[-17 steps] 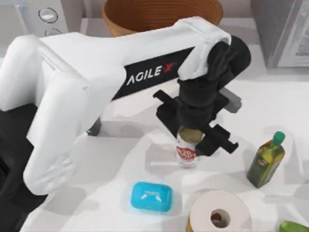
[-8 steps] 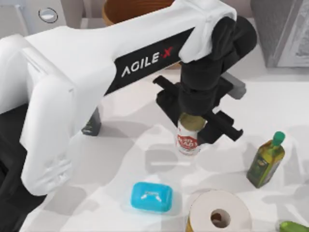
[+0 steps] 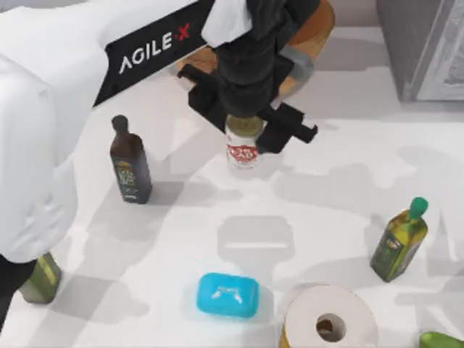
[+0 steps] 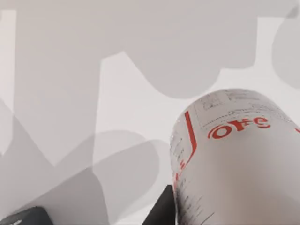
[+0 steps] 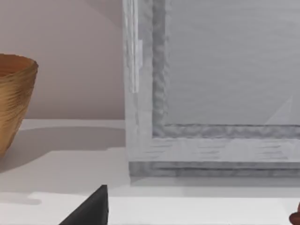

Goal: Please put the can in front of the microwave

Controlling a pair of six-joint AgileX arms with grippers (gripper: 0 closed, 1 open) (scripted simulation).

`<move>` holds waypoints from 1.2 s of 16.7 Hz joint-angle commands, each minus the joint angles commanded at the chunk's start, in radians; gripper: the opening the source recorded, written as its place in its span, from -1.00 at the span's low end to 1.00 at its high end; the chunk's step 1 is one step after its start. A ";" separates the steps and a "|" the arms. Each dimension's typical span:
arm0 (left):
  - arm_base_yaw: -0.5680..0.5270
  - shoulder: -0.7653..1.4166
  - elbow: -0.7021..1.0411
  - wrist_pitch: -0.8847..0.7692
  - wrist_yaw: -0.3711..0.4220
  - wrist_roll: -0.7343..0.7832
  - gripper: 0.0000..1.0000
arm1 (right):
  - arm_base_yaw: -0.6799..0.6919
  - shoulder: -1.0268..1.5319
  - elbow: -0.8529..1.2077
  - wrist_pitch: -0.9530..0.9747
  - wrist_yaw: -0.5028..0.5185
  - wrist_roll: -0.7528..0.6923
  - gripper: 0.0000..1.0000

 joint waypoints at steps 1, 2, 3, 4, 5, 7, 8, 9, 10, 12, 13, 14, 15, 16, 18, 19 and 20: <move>0.063 -0.020 -0.009 0.026 -0.018 -0.002 -1.00 | 0.000 0.000 0.000 0.000 0.000 0.000 1.00; 0.137 -0.042 -0.021 0.049 -0.033 0.000 -1.00 | 0.000 0.000 0.000 0.000 0.000 0.000 1.00; 0.220 -0.065 -0.035 0.067 -0.043 0.006 -1.00 | 0.000 0.000 0.000 0.000 0.000 0.000 1.00; 0.311 -0.085 -0.051 0.077 -0.048 0.018 -1.00 | 0.000 0.000 0.000 0.000 0.000 0.000 1.00; 0.404 -0.103 -0.068 0.080 -0.047 0.035 -1.00 | 0.000 0.000 0.000 0.000 0.000 0.000 1.00; 0.570 -0.126 -0.105 0.062 -0.027 0.083 -1.00 | 0.000 0.000 0.000 0.000 0.000 0.000 1.00; 0.638 -0.130 -0.126 0.044 -0.010 0.112 -1.00 | 0.000 0.000 0.000 0.000 0.000 0.000 1.00; 0.697 -0.131 -0.147 0.024 0.010 0.142 -1.00 | 0.000 0.000 0.000 0.000 0.000 0.000 1.00; 0.745 -0.128 -0.167 0.004 0.032 0.171 -1.00 | 0.000 0.000 0.000 0.000 0.000 0.000 1.00; 0.810 -0.114 -0.199 -0.034 0.071 0.221 -1.00 | 0.000 0.000 0.000 0.000 0.000 0.000 1.00; 0.827 -0.108 -0.209 -0.047 0.083 0.236 -1.00 | 0.000 0.000 0.000 0.000 0.000 0.000 1.00; 0.833 -0.105 -0.212 -0.052 0.088 0.241 -1.00 | 0.000 0.000 0.000 0.000 0.000 0.000 1.00; 0.833 -0.105 -0.212 -0.052 0.088 0.241 -1.00 | 0.000 0.000 0.000 0.000 0.000 0.000 1.00; 0.833 -0.105 -0.212 -0.052 0.088 0.241 -1.00 | 0.000 0.000 0.000 0.000 0.000 0.000 1.00; 0.830 -0.105 -0.209 -0.050 0.084 0.242 -1.00 | 0.000 0.000 0.000 0.000 0.000 0.000 1.00; 0.831 -0.105 -0.212 -0.048 0.084 0.242 -1.00 | 0.000 0.000 0.000 0.000 0.000 0.000 1.00; 0.831 -0.105 -0.216 -0.044 0.085 0.242 -1.00 | 0.000 0.000 0.000 0.000 0.000 0.000 1.00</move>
